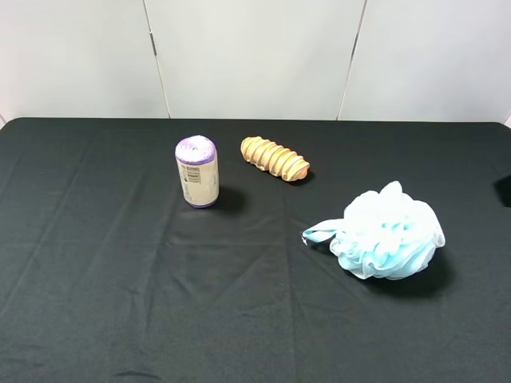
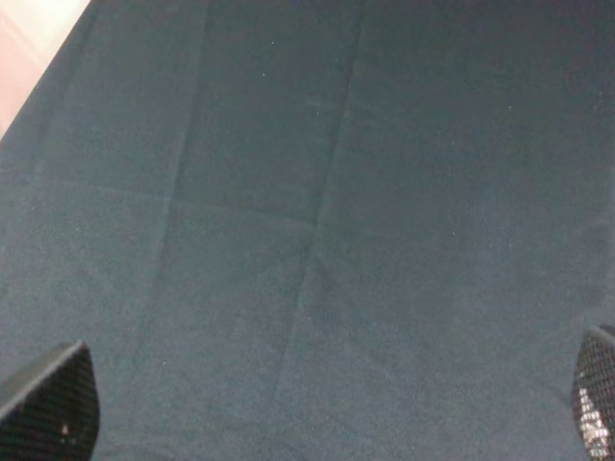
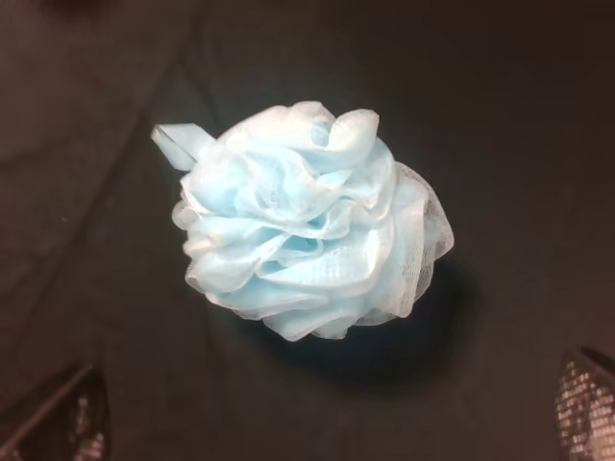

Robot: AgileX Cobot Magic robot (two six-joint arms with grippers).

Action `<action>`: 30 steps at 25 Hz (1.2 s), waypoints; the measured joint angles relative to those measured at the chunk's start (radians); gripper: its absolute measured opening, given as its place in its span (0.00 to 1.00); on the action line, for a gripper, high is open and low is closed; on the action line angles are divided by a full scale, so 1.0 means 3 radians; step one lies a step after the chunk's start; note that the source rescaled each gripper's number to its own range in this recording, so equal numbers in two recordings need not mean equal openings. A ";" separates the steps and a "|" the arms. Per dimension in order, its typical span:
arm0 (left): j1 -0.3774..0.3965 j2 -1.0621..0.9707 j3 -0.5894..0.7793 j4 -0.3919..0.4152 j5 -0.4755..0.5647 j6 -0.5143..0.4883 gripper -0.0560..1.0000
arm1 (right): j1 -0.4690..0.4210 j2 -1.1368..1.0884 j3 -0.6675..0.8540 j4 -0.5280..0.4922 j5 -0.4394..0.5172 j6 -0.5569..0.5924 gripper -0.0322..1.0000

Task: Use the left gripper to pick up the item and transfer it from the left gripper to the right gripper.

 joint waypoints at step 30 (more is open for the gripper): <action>0.0003 0.0000 0.0000 0.0004 0.0000 0.0000 0.99 | 0.0000 -0.2310 0.1212 0.0106 -0.0344 0.0072 1.00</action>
